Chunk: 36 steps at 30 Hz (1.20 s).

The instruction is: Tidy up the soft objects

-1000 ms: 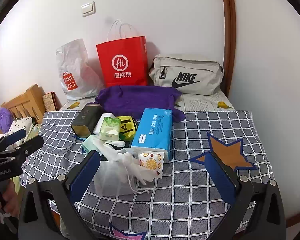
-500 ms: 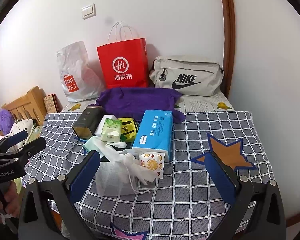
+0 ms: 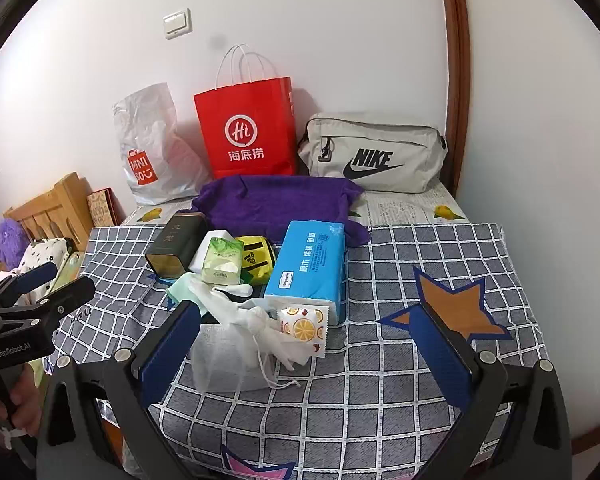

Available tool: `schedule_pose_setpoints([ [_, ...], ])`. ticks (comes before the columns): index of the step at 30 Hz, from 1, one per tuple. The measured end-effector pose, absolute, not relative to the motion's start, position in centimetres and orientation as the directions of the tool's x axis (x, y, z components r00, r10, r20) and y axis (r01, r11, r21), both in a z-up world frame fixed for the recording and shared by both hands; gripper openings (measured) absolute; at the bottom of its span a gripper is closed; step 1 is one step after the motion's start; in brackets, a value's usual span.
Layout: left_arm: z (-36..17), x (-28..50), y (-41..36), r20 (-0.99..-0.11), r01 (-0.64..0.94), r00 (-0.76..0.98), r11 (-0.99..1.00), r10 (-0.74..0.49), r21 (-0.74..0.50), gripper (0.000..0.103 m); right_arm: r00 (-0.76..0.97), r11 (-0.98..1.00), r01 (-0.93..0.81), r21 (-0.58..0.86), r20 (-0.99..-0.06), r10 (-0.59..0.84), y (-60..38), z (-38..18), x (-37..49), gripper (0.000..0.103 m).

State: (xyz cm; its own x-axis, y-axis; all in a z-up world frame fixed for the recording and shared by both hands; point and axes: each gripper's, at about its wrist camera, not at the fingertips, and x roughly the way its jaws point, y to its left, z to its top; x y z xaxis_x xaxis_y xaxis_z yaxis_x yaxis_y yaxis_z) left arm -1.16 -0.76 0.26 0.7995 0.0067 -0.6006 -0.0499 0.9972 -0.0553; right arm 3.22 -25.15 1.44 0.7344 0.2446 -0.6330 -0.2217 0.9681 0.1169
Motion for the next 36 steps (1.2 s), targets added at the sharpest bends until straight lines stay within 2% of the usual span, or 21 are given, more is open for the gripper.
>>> schedule_pose_setpoints([
  [36, 0.71, -0.71, -0.66, -0.599, -0.036, 0.801, 0.998, 0.001, -0.046, 0.103, 0.739, 0.966, -0.237, 0.107, -0.626, 0.251, -24.62, 1.48, 2.96, 0.103],
])
